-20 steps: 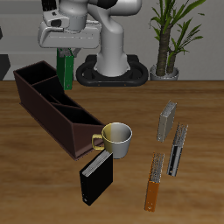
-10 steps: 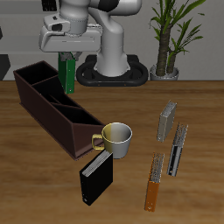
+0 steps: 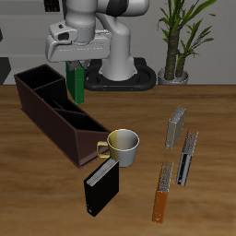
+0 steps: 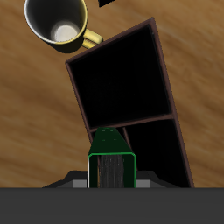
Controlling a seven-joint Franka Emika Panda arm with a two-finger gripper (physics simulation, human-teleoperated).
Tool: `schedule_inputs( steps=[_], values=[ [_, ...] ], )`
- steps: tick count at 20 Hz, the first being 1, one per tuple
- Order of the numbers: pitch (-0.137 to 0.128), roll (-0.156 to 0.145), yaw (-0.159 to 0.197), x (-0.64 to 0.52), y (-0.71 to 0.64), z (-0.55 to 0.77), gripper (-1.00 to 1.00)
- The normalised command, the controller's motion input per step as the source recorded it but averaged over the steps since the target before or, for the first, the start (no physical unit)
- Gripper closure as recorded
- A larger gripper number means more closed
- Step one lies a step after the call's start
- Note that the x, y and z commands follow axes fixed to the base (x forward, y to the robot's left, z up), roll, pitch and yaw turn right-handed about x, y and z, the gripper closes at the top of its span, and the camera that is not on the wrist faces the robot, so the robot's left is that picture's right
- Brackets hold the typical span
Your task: Place the green book into the right desk caddy's front compartment
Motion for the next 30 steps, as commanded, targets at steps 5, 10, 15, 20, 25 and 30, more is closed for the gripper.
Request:
schedule_inputs(
  steps=[5, 10, 15, 20, 25, 30],
  values=[
    [0.022, 0.034, 0.004, 0.12, 0.14, -0.12, 1.0],
    [0.016, 0.004, 0.005, 0.04, -0.01, -0.07, 1.0],
    [0.023, -0.003, -0.014, -0.09, -0.01, -0.11, 1.0],
    [-0.021, -0.023, 0.003, -0.18, -0.06, 0.1, 1.0],
    [-0.009, -0.044, 0.0, -0.08, -0.17, 0.04, 1.0],
    [0.0, -0.036, -0.008, -0.03, -0.16, -0.01, 1.0]
  ],
)
